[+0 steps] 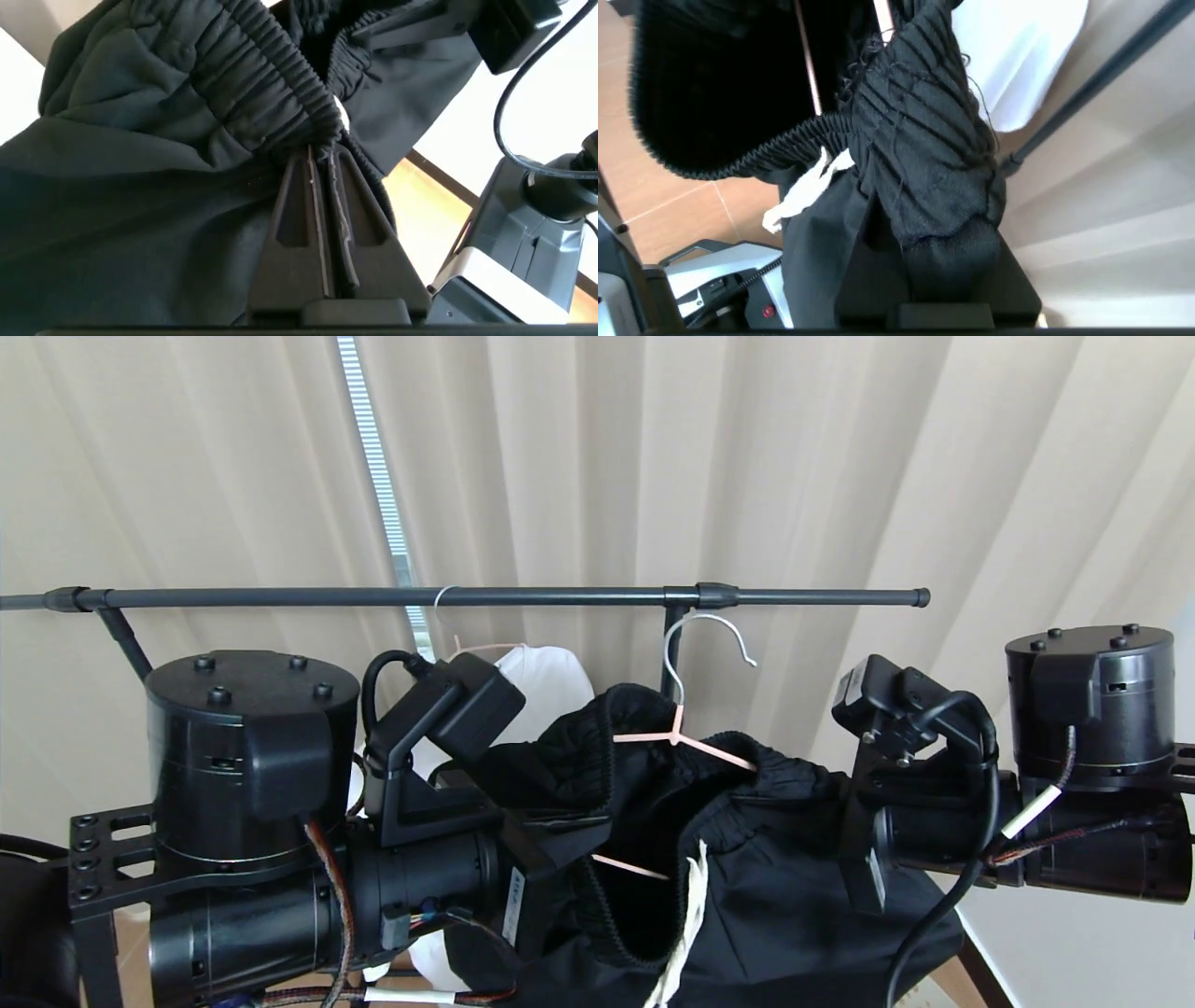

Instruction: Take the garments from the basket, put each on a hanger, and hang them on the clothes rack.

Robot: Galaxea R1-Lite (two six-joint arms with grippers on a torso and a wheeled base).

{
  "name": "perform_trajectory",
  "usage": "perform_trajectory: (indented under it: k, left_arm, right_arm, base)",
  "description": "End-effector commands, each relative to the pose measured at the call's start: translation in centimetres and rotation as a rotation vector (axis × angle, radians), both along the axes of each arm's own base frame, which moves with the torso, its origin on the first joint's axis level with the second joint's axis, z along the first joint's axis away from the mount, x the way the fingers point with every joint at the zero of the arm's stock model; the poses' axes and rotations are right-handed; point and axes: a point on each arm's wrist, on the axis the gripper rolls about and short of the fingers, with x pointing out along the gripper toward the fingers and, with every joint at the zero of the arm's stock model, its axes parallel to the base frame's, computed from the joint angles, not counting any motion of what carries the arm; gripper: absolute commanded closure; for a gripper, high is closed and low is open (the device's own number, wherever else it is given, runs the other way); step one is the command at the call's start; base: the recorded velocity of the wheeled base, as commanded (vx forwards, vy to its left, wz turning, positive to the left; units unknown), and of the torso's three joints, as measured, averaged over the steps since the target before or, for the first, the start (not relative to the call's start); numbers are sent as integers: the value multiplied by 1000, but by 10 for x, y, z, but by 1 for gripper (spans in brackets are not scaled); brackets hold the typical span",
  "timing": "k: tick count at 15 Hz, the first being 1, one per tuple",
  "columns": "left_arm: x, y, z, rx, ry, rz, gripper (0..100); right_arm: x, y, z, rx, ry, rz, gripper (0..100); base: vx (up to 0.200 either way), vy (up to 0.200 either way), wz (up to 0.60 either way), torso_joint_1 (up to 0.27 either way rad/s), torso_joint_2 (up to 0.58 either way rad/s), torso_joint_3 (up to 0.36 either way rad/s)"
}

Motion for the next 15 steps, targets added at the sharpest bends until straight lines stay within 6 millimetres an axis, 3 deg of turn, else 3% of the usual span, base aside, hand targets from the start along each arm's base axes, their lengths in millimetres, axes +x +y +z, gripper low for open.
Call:
perform_trajectory:
  k: [1, 10, 15]
  left_arm:
    - [3, -2, -5, 14, 14, 4, 100]
    - [8, -7, -18, 39, 32, 0, 100]
    - [21, -21, -23, -34, -34, 2, 100]
  right_arm:
    - [-3, -1, 2, 8, -3, 9, 100]
    - [-19, -9, 14, 86, -7, 85, 100]
    - [-38, -11, 22, 135, -68, 150, 100]
  base:
    - [0, 0, 0, 0, 0, 0]
    - [0, 0, 0, 0, 0, 0]
    - [0, 0, 0, 0, 0, 0]
